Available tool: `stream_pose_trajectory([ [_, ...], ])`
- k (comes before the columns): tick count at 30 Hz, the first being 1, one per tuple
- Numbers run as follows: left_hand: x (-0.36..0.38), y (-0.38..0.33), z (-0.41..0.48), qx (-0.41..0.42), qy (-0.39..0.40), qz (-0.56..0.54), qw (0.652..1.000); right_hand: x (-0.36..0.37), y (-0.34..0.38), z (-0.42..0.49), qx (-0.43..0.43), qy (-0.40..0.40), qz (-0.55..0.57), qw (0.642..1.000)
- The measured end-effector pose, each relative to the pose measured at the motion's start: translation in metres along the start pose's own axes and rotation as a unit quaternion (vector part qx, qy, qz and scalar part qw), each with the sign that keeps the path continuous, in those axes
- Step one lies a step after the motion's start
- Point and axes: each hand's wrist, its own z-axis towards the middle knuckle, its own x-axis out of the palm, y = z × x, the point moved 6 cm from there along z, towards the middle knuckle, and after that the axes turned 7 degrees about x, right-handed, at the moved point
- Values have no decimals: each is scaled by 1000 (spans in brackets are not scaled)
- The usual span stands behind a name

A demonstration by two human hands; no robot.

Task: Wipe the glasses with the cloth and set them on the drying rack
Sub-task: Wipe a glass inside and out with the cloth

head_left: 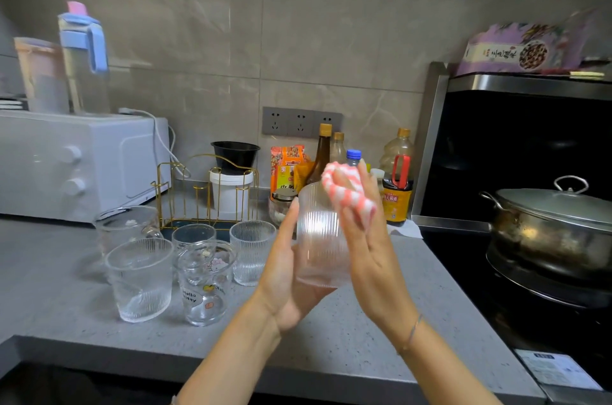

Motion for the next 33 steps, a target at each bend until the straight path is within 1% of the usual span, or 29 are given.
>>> stream_pose_trajectory([
  [4, 1, -7, 0, 14, -9, -32, 999, 12, -3, -30, -66, 8, -39, 997],
  [6, 1, -11, 3, 18, 2, -50, 999, 19, -3, -44, -99, 32, -56, 993],
  [8, 2, -9, 5, 2, 19, -61, 998, 23, -2, -56, -153, 44, -102, 982],
  [9, 3, -9, 4, -3, 25, -60, 998, 24, -3, -59, -172, 42, -128, 976],
  [12, 4, -6, 3, -7, 32, -34, 999, 23, -3, -56, -189, 22, -185, 964],
  [14, 7, -11, 3, 10, 30, -11, 999, 21, 6, -49, -185, 13, -182, 966],
  [16, 6, -13, 3, 29, 19, 8, 999, 16, 17, -38, -163, 5, -144, 976],
  [19, 6, -10, -1, 40, 2, 30, 999, 7, 21, -20, -125, -17, -115, 985],
  [22, 3, -4, -3, 37, -6, 32, 999, -2, 7, -2, -38, -17, -22, 999],
  [24, 2, -3, -3, 35, -9, 26, 999, -4, 2, 2, -10, 5, 29, 1000],
  [28, 4, -7, -3, 40, -15, 1, 999, 4, 3, -13, -25, 27, 54, 998],
  [30, 6, -13, -1, 50, -8, -40, 998, 11, 5, -27, -54, 41, 59, 996],
  [31, 7, -16, 2, 49, -5, -64, 997, 14, 6, -36, -76, 47, 43, 995],
  [33, 10, -21, 6, 43, 12, -80, 996, 20, 4, -50, -124, 54, -31, 990],
])
